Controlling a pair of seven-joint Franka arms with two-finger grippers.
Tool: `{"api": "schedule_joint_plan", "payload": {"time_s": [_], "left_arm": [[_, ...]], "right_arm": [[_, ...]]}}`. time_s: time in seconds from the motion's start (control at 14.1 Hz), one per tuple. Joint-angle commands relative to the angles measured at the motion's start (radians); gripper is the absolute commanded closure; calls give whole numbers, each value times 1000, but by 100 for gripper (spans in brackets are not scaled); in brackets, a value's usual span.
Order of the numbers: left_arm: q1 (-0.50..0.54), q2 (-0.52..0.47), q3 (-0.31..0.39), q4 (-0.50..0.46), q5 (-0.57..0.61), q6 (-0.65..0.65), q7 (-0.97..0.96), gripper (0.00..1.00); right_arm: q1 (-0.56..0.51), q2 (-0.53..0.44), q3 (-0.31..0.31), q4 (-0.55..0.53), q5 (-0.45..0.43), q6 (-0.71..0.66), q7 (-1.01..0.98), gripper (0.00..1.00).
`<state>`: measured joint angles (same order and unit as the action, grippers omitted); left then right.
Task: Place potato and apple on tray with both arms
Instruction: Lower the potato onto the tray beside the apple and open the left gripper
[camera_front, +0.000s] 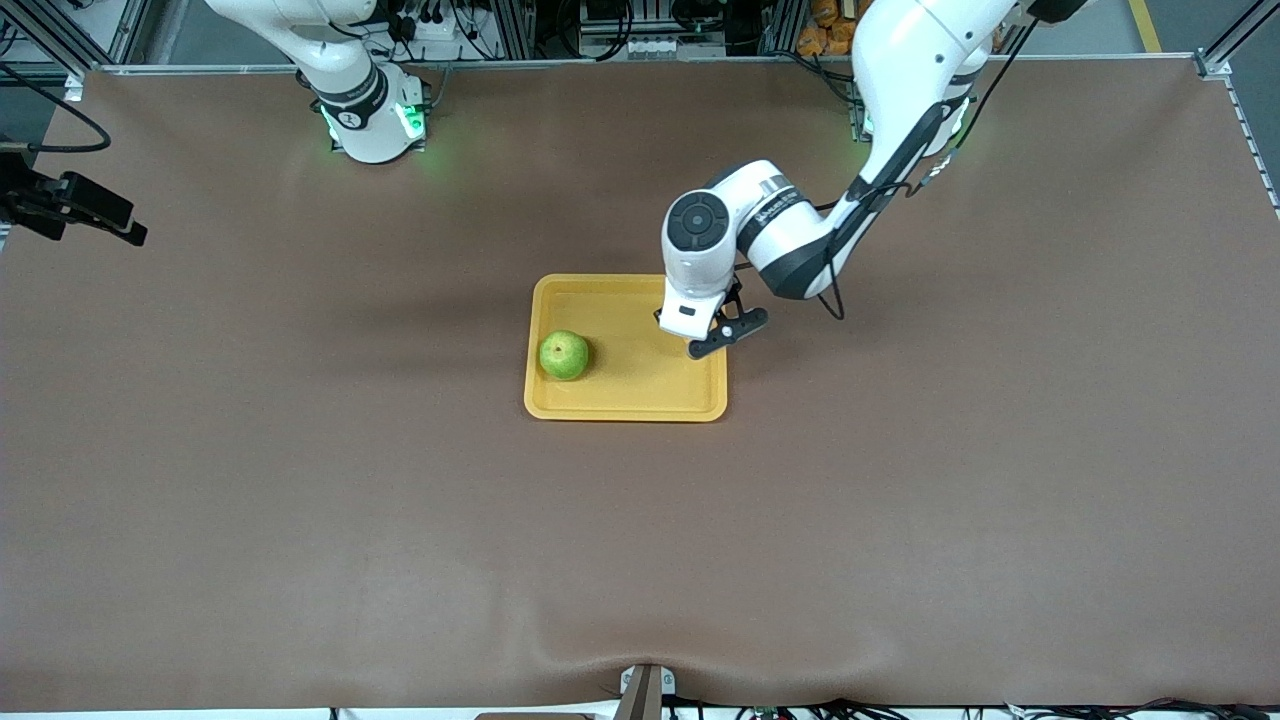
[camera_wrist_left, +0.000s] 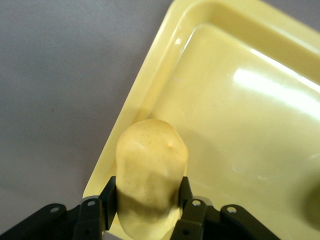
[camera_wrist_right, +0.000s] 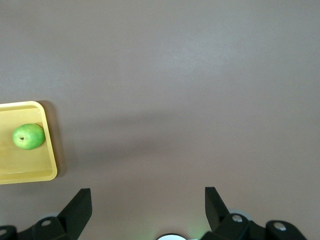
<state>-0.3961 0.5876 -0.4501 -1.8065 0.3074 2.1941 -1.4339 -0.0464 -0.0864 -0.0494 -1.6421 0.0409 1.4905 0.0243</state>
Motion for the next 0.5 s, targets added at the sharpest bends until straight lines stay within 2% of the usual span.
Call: {"api": "schedule_joint_plan", "payload": {"time_s": [0.0, 0.14, 0.21, 0.28, 0.43], "left_arm": [[-30, 46, 8, 50, 50, -19, -19, 100], [-32, 54, 8, 53, 80, -19, -16, 100], [-32, 61, 8, 55, 93, -19, -17, 89], [-33, 67, 8, 56, 93, -19, -17, 71], [-27, 69, 8, 55, 93, -19, -17, 13]], "right_arm": [[-3, 14, 0, 27, -3, -12, -9, 0], [-7, 16, 2, 27, 2, -13, -9, 0], [-9, 16, 2, 27, 2, -13, -9, 0], [-3, 16, 2, 25, 2, -13, -9, 0], [-6, 16, 2, 27, 5, -13, -9, 0]]}}
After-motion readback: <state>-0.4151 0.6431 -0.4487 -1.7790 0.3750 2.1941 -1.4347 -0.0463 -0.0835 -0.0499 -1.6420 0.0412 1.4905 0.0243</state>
